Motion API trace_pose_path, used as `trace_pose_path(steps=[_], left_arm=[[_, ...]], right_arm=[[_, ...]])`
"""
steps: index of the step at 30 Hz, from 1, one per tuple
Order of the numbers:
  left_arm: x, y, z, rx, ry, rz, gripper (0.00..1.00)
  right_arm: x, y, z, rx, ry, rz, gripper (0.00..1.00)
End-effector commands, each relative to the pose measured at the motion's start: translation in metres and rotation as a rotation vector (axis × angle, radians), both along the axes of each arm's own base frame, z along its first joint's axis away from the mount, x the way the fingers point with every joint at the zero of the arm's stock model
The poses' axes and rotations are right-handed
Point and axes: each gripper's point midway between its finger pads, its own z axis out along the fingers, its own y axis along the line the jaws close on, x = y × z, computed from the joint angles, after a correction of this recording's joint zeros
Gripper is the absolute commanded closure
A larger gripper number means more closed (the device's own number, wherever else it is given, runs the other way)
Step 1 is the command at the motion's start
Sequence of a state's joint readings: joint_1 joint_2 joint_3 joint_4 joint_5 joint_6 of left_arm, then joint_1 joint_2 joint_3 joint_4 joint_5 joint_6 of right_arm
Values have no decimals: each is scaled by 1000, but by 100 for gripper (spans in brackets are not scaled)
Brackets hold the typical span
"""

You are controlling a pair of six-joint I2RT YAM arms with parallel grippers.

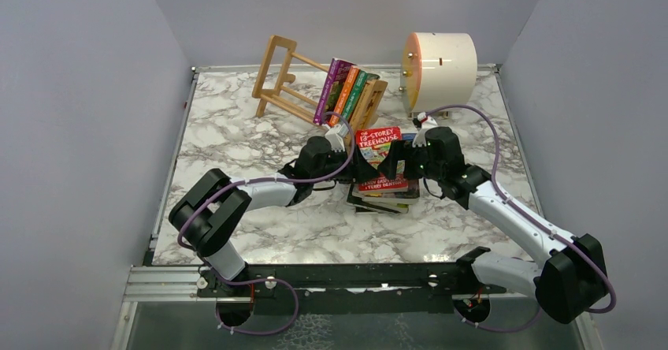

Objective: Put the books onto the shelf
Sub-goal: Pick up the book from the center of the board.

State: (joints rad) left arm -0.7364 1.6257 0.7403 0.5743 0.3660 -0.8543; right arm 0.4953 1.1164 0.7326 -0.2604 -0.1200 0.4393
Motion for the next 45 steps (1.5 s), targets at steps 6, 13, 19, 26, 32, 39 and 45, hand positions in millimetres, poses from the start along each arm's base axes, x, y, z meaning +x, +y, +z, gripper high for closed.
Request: trace_pose_path(steps=[6, 13, 19, 26, 32, 39, 45], left_arm=[[-9, -13, 26, -82, -42, -37, 44], [-5, -2, 36, -92, -75, 17, 52], [-1, 3, 44, -100, -97, 36, 58], [1, -1, 48, -108, -103, 23, 69], [-2, -8, 44, -115, -89, -16, 93], [-3, -18, 57, -148, -119, -71, 100], [9, -16, 114, -192, -295, -42, 100]], right_arm=[[-5, 8, 2, 22, -21, 59, 11], [-11, 19, 0, 43, -10, 145, 11], [-16, 25, -4, 56, 4, 190, 11], [-22, 26, -9, 43, 14, 223, 11], [-27, 19, -15, 27, 25, 202, 11], [-27, 8, -16, 4, 15, 149, 11], [-20, -7, -5, -1, -30, 32, 10]])
